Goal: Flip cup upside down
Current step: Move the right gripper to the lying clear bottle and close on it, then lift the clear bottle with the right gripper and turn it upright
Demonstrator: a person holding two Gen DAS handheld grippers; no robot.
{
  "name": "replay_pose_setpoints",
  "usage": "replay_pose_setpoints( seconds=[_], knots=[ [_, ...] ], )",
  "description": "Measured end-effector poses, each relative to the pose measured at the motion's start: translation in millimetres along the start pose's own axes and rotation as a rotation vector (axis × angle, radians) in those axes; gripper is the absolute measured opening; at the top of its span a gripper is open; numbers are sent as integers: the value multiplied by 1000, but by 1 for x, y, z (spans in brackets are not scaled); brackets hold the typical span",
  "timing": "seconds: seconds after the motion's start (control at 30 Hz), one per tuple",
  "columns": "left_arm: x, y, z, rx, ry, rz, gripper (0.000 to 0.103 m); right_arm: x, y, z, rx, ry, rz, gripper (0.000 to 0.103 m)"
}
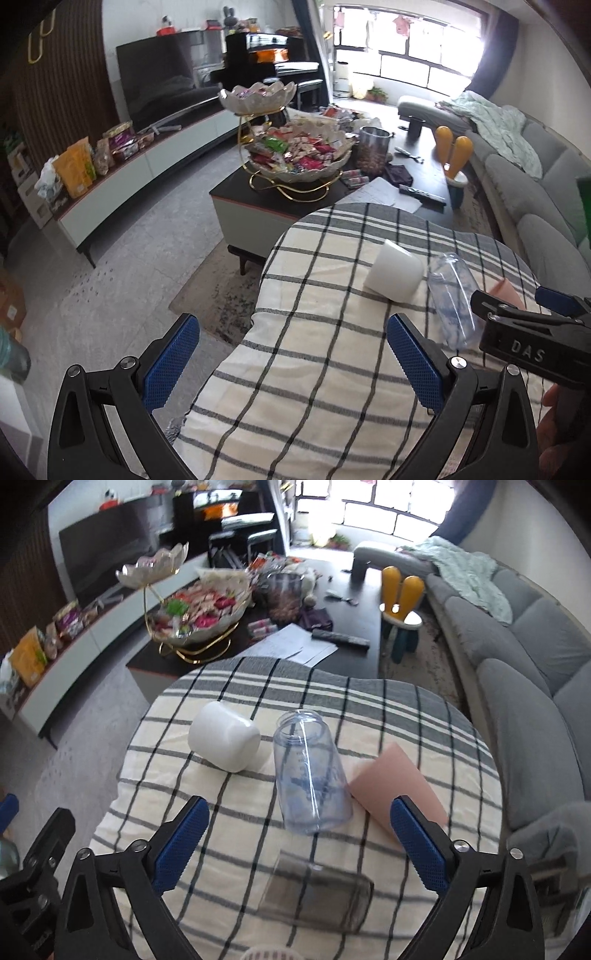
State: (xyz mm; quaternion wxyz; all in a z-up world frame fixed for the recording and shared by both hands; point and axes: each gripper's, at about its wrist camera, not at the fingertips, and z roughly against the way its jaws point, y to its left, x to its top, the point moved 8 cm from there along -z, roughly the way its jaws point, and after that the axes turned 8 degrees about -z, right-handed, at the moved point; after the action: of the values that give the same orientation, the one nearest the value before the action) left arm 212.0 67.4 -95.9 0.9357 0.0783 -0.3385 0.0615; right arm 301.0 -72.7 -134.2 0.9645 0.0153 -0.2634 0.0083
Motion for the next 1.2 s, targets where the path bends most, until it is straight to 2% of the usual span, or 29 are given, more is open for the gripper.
replay_pose_setpoints(
  seconds=[0.13,0.27,0.63,0.7,0.97,1.2],
  knots=[
    [1,-3,-25,4,33,28,103,18,10,-38,-25,59,78,90],
    [0,-11,-47,4,68,30,103,23,9,-64,-66,102,119,89],
    [-10,-26,-82,-34,138,35,103,1,-3,-130,-101,267,138,78],
    [-11,-27,-83,-34,141,32,103,-1,-5,-133,-103,267,133,72],
    [-10,-27,-77,-37,128,23,103,3,-8,-125,-70,242,89,72],
    [-4,-20,-51,-45,88,23,103,18,-10,-89,-50,173,33,72]
  ],
)
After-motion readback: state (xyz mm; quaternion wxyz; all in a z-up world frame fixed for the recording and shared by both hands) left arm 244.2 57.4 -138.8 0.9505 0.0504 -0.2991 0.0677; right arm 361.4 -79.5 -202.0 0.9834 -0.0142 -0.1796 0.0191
